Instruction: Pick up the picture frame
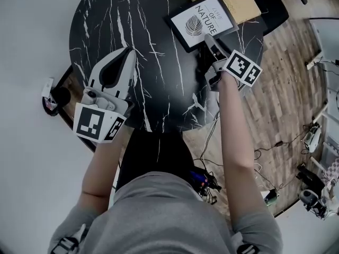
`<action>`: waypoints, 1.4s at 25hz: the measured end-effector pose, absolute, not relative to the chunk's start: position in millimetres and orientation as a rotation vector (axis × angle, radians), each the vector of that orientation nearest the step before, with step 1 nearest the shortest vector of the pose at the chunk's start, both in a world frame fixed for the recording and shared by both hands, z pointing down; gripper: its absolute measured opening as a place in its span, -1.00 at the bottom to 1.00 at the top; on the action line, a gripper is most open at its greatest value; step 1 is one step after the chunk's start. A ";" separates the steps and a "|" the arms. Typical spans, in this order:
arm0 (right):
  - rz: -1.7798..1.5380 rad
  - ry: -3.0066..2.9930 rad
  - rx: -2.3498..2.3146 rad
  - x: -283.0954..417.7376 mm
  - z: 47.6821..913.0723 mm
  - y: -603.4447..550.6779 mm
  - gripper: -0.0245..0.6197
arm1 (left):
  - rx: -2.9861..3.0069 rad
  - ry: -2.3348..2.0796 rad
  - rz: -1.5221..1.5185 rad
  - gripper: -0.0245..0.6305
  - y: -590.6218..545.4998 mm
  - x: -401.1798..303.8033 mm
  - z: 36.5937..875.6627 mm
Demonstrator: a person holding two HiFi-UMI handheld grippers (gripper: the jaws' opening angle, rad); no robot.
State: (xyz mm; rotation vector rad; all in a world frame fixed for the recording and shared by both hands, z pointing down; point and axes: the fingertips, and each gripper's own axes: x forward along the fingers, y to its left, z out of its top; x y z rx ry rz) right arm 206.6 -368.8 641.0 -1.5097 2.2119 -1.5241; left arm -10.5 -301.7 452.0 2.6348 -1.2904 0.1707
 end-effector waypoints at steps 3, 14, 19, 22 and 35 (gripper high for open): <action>-1.549 2.201 -1.487 205.9 641.7 -378.0 -0.32 | 2.637 -1.289 0.163 -0.91 -302.1 -9.4 451.7; -1.739 2.252 -1.390 195.0 653.3 -386.7 -0.36 | 2.633 -1.293 0.160 -0.91 -302.6 -7.5 451.9; -1.759 2.201 -1.287 190.6 650.8 -389.9 -0.56 | 2.625 -1.301 0.167 -0.91 -302.5 -10.5 453.5; -1.728 2.170 -1.227 190.5 643.3 -386.8 -0.63 | 2.623 -1.309 0.172 -0.91 -302.6 -13.0 452.2; -1.569 2.263 -0.873 183.6 589.3 -372.5 -0.69 | 2.633 -1.331 0.178 -0.91 -304.7 -16.7 438.7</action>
